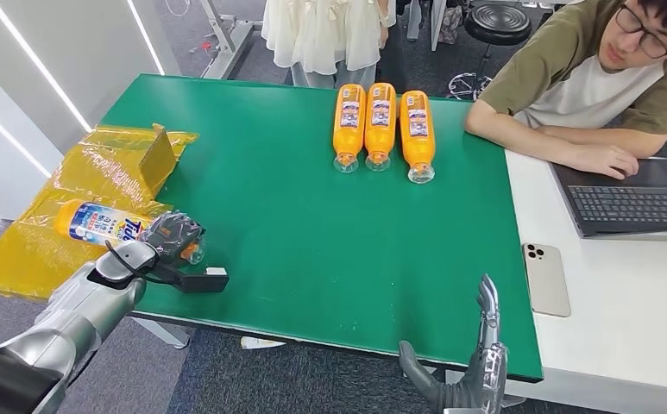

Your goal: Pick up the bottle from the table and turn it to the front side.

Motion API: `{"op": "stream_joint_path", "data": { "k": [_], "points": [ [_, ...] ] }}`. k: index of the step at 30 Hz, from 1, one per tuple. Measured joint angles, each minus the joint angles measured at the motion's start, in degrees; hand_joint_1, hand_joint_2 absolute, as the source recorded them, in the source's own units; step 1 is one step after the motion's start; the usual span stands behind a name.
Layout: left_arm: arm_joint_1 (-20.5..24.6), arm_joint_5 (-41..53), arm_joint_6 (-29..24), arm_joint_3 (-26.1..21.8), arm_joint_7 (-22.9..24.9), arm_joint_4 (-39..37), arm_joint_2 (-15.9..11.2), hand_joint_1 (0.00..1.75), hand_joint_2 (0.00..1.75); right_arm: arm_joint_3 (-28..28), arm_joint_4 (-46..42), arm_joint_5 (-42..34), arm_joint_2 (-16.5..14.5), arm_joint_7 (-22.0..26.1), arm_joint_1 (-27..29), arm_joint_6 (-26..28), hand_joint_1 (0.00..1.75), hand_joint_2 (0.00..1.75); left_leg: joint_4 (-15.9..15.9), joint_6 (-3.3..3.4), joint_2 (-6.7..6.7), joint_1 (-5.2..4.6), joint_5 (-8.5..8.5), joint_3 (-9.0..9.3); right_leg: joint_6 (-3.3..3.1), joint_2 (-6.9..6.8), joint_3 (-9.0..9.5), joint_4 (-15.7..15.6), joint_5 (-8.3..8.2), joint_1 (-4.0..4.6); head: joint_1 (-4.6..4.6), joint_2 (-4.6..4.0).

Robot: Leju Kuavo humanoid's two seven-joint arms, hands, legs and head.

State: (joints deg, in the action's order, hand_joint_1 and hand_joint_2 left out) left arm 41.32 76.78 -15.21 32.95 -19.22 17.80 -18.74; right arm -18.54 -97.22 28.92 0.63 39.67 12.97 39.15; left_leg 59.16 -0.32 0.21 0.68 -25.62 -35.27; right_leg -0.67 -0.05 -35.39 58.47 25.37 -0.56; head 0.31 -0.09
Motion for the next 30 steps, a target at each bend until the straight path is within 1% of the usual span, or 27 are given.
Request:
{"op": "stream_joint_path", "data": {
  "k": [5,6,7,9,10,11,14,17,19,24,28,30],
  "points": [
    [-0.1,-0.6,0.1,-0.2,-0.9,-0.1,0.1,1.75,1.75,-0.2,0.3,-0.2,0.2,0.0,-0.3,0.0,0.0,1.75,0.0,0.0,0.0,0.0,0.0,0.0,0.0,0.0,0.01,0.0,0.0,0.0,0.01,0.0],
    [-0.2,-0.8,0.1,-0.3,-1.1,-0.1,0.2,1.7,1.75,-0.3,0.4,-0.2,0.3,0.0,-0.4,0.0,0.0,1.75,0.0,0.0,0.0,0.0,0.0,0.0,0.0,0.0,0.01,0.0,0.0,0.0,0.01,0.0],
    [-0.4,-1.0,-0.1,-0.5,-1.1,-0.1,0.3,1.33,1.75,-0.4,0.5,-0.2,0.4,-0.1,-0.5,0.0,0.0,1.75,0.0,0.0,-0.01,-0.01,0.0,0.01,0.0,-0.01,0.02,0.0,0.0,-0.01,0.0,0.0],
    [-0.8,-1.0,-0.9,-0.7,-0.7,-0.1,0.6,0.45,1.75,-0.9,0.7,-0.6,0.6,-0.4,-0.9,0.0,0.0,1.75,0.0,0.0,-0.03,-0.01,0.0,0.02,0.01,-0.04,0.05,0.0,0.01,-0.02,0.0,0.0],
    [-1.1,-0.9,-1.5,-0.8,-0.2,-0.1,0.8,0.07,1.75,-1.1,0.9,-1.0,0.8,-0.5,-1.1,0.0,0.0,1.75,0.0,0.0,-0.06,-0.02,0.0,0.03,0.01,-0.09,0.07,0.0,0.01,-0.02,0.01,0.0],
    [-1.4,-0.6,-2.2,-1.0,0.4,-0.1,1.0,0.0,1.75,-1.3,1.0,-1.5,1.1,-0.6,-1.3,0.0,0.0,1.75,0.0,0.0,-0.11,-0.02,0.0,0.04,0.01,-0.15,0.08,0.0,0.02,-0.03,0.01,0.0],
    [-2.1,-0.2,-4.1,-1.4,2.1,-0.1,1.6,0.0,1.75,-1.6,1.4,-2.2,1.8,-0.2,-1.5,0.0,0.0,1.75,0.0,0.0,-0.21,-0.03,0.0,0.04,0.0,-0.29,0.13,0.0,0.04,-0.03,0.01,0.0],
    [-2.3,-1.7,-4.9,-2.5,1.8,-0.1,2.0,0.0,1.75,-1.9,1.7,-2.0,1.9,-0.2,-1.5,0.0,0.0,1.75,0.0,0.0,-0.19,-0.03,0.0,0.07,0.0,-0.28,0.16,0.0,0.03,-0.03,0.01,0.0],
    [-2.5,-4.1,-5.2,-3.8,0.1,-0.1,2.4,0.0,1.75,-2.1,1.8,-2.1,2.0,-0.3,-1.5,0.0,0.0,1.75,0.0,0.0,-0.18,-0.03,0.0,0.09,0.0,-0.27,0.17,0.0,0.03,-0.03,0.0,0.0],
    [-3.5,-10.2,-5.5,-8.7,-6.9,-0.1,3.8,0.0,1.75,-2.7,2.7,-4.2,2.4,0.0,-2.2,0.0,0.0,1.75,0.0,0.0,-0.18,-0.02,0.01,0.09,-0.01,-0.26,0.16,0.0,0.02,-0.03,-0.01,0.0],
    [-3.8,-12.0,-5.5,-11.5,-9.4,-0.1,4.9,0.0,1.75,-2.9,3.3,-4.0,2.5,0.2,-2.6,0.0,0.0,1.75,0.0,-0.01,-0.18,-0.02,0.01,0.09,-0.01,-0.24,0.14,0.0,0.02,-0.02,0.01,0.0],
    [-3.8,-14.2,-6.6,-12.7,-11.4,0.0,5.2,0.0,1.75,-3.1,3.4,-3.5,2.4,0.0,-2.6,0.0,0.0,1.75,0.0,-0.01,-0.16,-0.02,0.01,0.09,-0.01,-0.21,0.12,0.0,0.02,-0.02,0.01,0.0]
  ]
}}
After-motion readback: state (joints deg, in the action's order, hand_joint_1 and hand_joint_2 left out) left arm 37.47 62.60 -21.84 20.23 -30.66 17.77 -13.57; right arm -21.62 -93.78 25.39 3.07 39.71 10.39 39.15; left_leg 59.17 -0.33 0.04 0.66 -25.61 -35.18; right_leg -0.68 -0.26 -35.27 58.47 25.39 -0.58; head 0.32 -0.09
